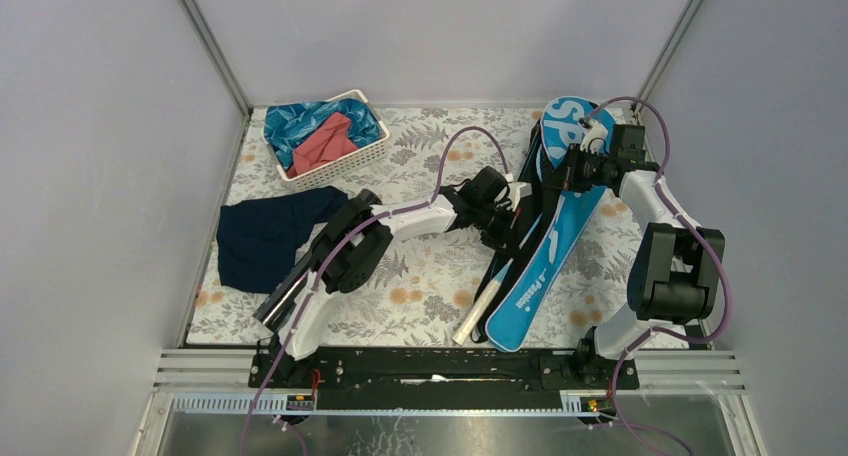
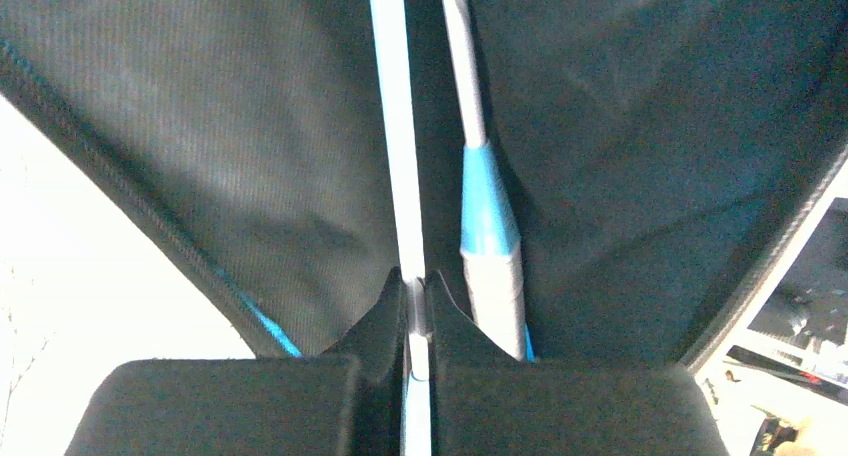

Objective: Pack up the badminton gear
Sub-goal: Place the racket in the racket bag.

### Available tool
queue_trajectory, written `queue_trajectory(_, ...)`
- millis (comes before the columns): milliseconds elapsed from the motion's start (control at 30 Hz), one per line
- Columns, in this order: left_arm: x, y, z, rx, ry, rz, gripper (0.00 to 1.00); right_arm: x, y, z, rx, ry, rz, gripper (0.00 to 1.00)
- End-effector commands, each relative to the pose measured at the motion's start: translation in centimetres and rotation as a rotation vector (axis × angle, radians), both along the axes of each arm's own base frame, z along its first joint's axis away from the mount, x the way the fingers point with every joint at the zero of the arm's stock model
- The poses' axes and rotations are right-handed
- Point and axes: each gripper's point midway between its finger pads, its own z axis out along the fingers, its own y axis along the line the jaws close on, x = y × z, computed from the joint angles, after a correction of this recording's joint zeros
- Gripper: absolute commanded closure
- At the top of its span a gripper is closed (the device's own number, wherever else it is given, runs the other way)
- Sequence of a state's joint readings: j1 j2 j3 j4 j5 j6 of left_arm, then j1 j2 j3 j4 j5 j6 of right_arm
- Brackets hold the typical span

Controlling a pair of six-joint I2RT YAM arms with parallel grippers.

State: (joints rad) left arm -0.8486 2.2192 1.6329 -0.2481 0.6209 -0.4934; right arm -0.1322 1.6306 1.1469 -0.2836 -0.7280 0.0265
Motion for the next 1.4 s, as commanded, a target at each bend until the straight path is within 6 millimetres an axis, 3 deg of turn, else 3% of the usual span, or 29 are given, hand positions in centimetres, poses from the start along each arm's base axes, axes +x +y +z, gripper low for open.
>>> queue_trajectory(0,1.8,-2.6,3.0,-0.099,-0.045,-0.003,1.0,-1.3,2.0,3.2,0.066,-0.068,0.093,1.0)
queue_trajectory(300,4.0,-3.8,4.5,-0.141,0.021,0.101,1.0,-1.9,2.7,3.0,0.095,-0.047,0.142,1.0)
queue_trajectory(567,7.3,-4.4,6.5,-0.188,-0.053,0.207,1.0,-2.3,3.5,2.8,0.098,-0.029,0.185,1.0)
queue_trajectory(767,8.5,-5.1,5.8,-0.187,-0.053,0.257,1.0,-2.2,3.8,2.8,0.12,-0.016,0.196,1.0)
queue_trajectory(1067,8.1,-5.6,5.1,-0.222,-0.047,0.227,1.0,-2.1,4.3,2.8,0.157,0.001,0.212,1.0)
queue_trajectory(1233,6.7,-6.0,5.7,-0.278,-0.037,0.167,0.87,-1.7,4.4,3.1,0.171,0.004,0.211,1.0)
queue_trajectory(1367,5.9,-6.3,5.5,-0.286,-0.049,0.127,0.86,-1.4,4.8,3.7,0.206,0.012,0.221,1.0)
